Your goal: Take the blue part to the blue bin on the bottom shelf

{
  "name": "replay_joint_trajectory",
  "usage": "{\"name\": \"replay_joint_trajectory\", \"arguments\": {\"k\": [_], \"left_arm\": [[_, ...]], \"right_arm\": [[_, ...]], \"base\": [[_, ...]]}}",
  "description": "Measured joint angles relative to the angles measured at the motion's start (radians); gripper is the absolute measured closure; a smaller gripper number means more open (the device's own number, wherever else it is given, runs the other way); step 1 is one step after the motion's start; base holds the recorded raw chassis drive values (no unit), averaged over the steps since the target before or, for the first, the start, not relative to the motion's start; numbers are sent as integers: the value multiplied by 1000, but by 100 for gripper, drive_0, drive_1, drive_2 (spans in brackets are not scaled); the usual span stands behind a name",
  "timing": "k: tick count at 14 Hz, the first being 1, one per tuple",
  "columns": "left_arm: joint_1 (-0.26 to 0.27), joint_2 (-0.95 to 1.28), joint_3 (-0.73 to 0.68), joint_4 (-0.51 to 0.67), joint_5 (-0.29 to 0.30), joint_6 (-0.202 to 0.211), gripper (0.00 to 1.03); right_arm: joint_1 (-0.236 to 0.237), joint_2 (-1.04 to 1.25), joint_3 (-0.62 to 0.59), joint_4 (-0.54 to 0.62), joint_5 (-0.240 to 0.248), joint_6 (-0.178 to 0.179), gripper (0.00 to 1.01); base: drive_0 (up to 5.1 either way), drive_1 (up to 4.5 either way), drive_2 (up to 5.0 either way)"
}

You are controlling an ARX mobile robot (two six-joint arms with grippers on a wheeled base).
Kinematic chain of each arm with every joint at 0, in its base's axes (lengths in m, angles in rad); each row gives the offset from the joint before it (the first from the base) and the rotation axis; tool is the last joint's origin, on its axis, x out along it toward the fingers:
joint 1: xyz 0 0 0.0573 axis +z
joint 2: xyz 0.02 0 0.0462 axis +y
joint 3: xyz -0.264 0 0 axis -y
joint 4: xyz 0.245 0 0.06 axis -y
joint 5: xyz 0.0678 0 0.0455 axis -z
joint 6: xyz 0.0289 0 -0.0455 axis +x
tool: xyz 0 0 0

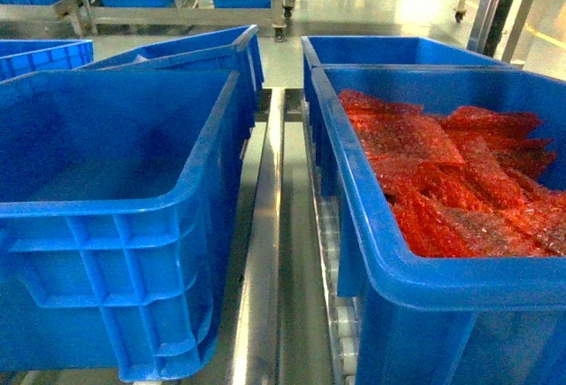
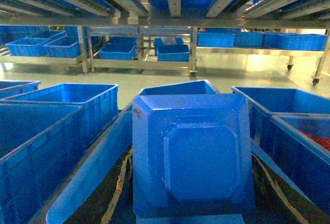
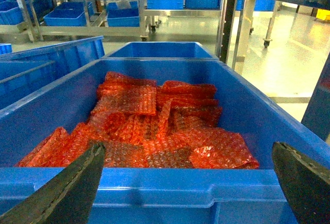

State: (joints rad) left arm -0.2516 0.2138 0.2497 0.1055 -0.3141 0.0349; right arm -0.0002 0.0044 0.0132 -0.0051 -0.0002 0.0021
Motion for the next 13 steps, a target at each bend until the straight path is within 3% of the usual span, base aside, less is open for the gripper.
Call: {"name": "replay_joint_trajectory", "arguments": {"k": [7,8,9,10,13], "left_arm": [[0,1,0,-7,-2,-2,59],[-37,51,82,-245,-97,-45,59],[-46,107,142,-386,-143,-97,59],[-46,103,139,-446,-141,-116,59],[-17,87,135,-434,-103,-141,59]], "right_arm": [[0,0,0,0,0,0,3],[0,0,0,0,0,0,3],[0,0,0,1,0,0,3],[0,0,0,0,0,0,3],[0,0,0,0,0,0,3]], "base": [[0,0,0],[0,0,0],[0,0,0],[0,0,0],[0,0,0]]}}
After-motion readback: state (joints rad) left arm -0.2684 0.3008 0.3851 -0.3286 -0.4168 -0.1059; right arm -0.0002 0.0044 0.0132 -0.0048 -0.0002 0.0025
